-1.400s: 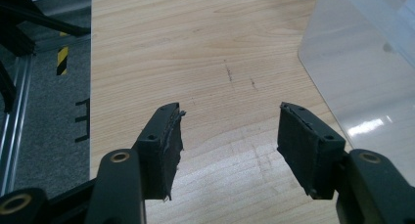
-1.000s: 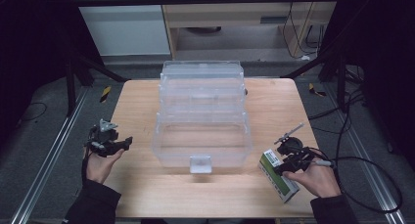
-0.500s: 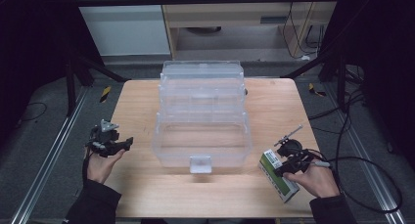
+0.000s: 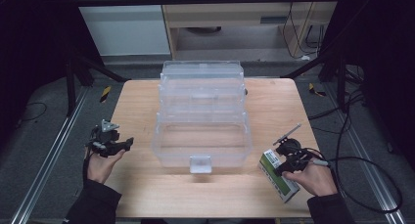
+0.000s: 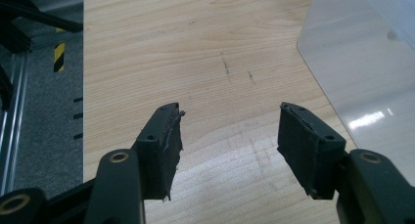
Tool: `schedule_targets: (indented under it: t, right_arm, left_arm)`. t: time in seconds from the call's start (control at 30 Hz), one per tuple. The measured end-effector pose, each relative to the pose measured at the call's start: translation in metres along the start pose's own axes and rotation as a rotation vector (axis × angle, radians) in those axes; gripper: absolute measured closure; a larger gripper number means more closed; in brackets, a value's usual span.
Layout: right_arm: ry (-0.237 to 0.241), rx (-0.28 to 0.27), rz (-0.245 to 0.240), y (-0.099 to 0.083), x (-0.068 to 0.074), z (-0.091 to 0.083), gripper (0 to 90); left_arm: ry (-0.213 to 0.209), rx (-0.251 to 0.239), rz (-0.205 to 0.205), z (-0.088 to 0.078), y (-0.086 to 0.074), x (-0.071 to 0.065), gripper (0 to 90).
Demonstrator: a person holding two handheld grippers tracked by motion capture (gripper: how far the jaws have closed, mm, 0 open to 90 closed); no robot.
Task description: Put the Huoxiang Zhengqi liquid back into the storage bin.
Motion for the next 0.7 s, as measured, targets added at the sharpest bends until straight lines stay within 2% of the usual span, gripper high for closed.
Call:
schedule_targets:
  t: [0.1,0.23,0.47,0.6,0.7]
  right_arm:
    - [-0.015,0.011,-0.022,0.0007,-0.0018,-0.0002,63.0]
    - [-0.021,0.029,-0.02,0.0011,-0.0014,-0.0007,63.6]
    - [-0.033,0.053,-0.046,0.0021,-0.0014,-0.0009,64.0]
    - [-0.03,0.046,-0.036,0.0023,-0.0032,-0.0027,64.1]
    - [-0.029,0.013,-0.024,0.004,-0.0058,-0.0072,64.2]
  left_arm:
    - [-0.001,-0.002,0.0,-0.0003,0.0002,0.0,40.8]
    - [-0.002,-0.004,-0.003,-0.0006,0.0004,0.0005,40.9]
    - [-0.002,-0.005,-0.001,-0.0007,0.0007,0.0,40.9]
    - [-0.002,-0.002,0.001,-0.0003,0.0002,0.0001,40.9]
    - [-0.001,-0.001,0.002,0.0003,0.0001,-0.0003,40.9]
Point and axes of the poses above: each handheld gripper's, and its own axes: z roughly forward along the jaws, y roughly out of its top, x roughly to its left, the point moved 9 cm from there along z, roughly forward along the jaws, and after that the axes turned 3 degrees about -y, right-handed, at the moved point
